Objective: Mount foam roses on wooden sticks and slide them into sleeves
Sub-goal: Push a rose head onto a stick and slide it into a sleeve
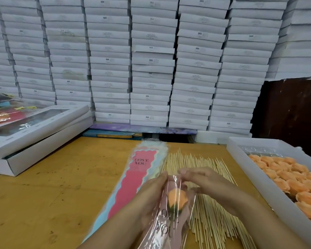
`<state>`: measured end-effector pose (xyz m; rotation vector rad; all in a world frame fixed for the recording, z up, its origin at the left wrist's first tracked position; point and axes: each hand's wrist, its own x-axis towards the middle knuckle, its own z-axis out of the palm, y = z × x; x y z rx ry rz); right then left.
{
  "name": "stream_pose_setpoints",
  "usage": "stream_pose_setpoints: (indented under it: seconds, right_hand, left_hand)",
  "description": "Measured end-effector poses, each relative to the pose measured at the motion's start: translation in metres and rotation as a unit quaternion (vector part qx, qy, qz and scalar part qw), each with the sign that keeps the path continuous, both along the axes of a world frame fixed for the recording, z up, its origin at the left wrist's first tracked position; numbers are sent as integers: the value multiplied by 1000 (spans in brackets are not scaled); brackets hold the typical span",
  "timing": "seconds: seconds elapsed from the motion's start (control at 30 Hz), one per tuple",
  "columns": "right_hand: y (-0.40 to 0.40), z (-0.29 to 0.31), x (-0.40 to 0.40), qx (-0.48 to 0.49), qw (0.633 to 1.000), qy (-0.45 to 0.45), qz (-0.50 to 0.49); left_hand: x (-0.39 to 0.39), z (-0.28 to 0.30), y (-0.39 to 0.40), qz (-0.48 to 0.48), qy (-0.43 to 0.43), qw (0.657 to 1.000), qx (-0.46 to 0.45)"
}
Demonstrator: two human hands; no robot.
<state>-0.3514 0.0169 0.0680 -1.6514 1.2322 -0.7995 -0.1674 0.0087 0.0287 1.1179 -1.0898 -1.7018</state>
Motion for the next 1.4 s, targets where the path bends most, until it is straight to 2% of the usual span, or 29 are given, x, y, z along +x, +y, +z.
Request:
stream_pose_setpoints:
  seconds: [0.07,0.13,0.23,0.3,0.37,0.43,0.63,0.77,0.87,0.97,1.03,1.27,1.4]
  right_hand:
    - [0,-5,-1,-23,995,-64,-75]
    - [2,-14,-1,17,986,-125,-107]
    - [11,-34,4,131,979,-151,-31]
    - [17,-44,11,175,973,-150,31]
    - [21,-49,17,164,974,-150,49]
    - [22,-49,20,140,978,-153,26]
    - [9,-32,19,59,972,-186,-130]
    - [-6,-31,11,29,949,-231,-212]
    - [-10,-41,5,64,940,-265,-205]
    - [-9,-49,6,111,944,-271,-150]
    - [-9,-53,10,104,948,-268,-139]
    - [-16,-61,6,43,933,-278,-224]
    - [-16,-60,1,62,925,-300,-227]
  left_hand:
    - [1,3,1,16,23,1000,0]
    - [2,5,0,33,47,998,3]
    - [2,9,0,57,58,997,-4]
    - [1,12,-1,67,58,996,-8]
    - [3,11,1,87,71,994,-15]
    - [7,11,1,88,70,993,-28]
    - [-4,6,-2,-32,-4,999,7]
    - [3,-9,9,-132,-51,990,-18]
    - [1,-6,5,-146,-80,985,-53]
    - [2,-8,3,-116,-68,989,-67]
    - [1,-9,3,-113,-62,990,-63]
    - [3,-9,2,-164,-72,983,-28]
    - [5,-11,1,-152,-79,985,-29]
